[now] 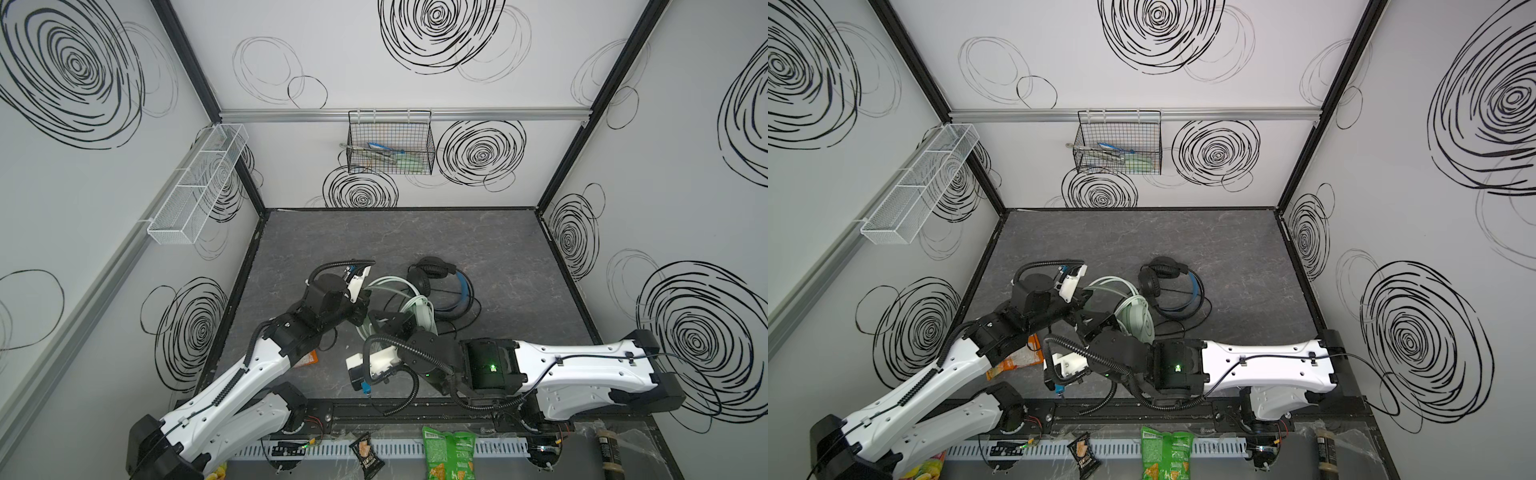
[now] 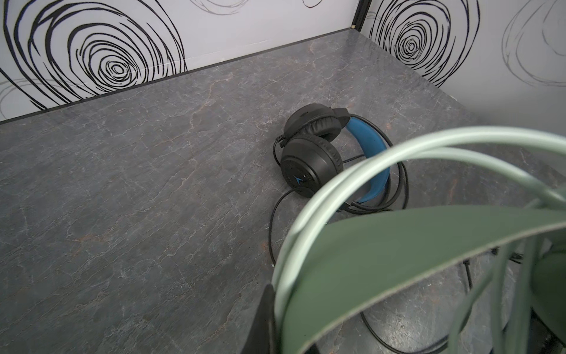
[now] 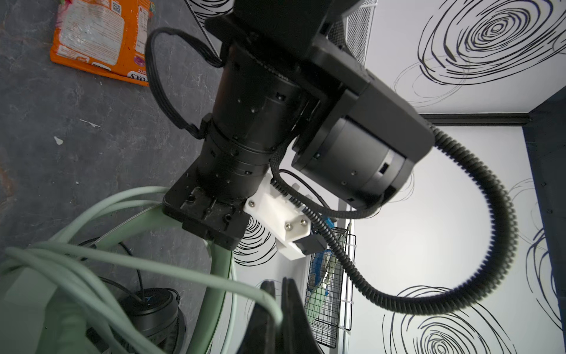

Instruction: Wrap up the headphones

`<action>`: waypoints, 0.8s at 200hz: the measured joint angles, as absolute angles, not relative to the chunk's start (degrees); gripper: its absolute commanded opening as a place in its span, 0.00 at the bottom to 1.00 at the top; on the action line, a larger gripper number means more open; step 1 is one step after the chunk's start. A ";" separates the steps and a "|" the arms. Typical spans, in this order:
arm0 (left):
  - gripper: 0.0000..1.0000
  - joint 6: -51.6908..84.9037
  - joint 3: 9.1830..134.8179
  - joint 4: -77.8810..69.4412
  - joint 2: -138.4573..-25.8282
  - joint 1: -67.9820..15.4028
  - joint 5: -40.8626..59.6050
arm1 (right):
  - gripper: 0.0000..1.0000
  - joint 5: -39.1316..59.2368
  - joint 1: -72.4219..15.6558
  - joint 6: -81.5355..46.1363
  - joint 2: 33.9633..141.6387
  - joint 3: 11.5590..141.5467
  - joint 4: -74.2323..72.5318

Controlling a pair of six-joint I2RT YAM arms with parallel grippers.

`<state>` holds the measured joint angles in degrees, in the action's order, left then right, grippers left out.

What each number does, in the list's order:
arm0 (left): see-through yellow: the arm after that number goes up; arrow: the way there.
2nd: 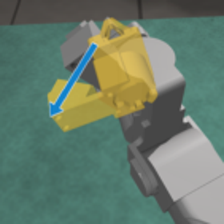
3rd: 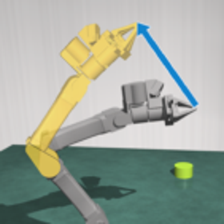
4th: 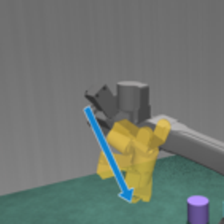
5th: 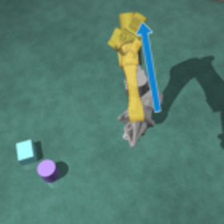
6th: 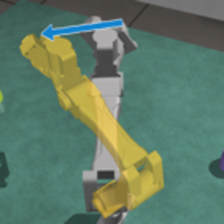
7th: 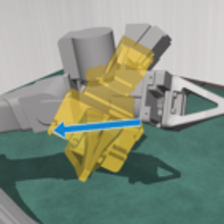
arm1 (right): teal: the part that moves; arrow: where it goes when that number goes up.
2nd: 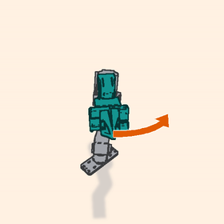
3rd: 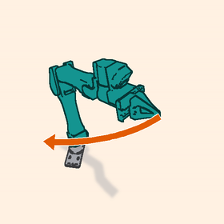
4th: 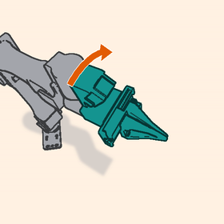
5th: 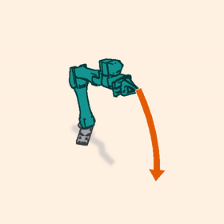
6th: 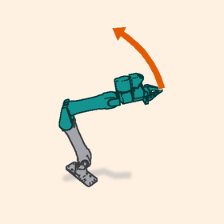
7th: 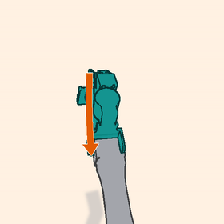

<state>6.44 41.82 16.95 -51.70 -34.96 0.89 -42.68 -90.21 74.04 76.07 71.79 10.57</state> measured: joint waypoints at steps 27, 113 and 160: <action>0.00 6.44 41.82 16.69 -51.70 -35.51 1.41 | 0.00 -42.76 -89.84 76.36 75.61 71.13 9.72; 0.00 5.85 41.80 16.53 -51.72 -37.10 2.13 | 0.00 -42.74 -88.40 87.02 72.25 66.57 6.04; 0.00 5.87 41.80 16.43 -52.10 -37.50 1.98 | 0.00 -42.68 -86.96 92.33 72.62 66.57 5.67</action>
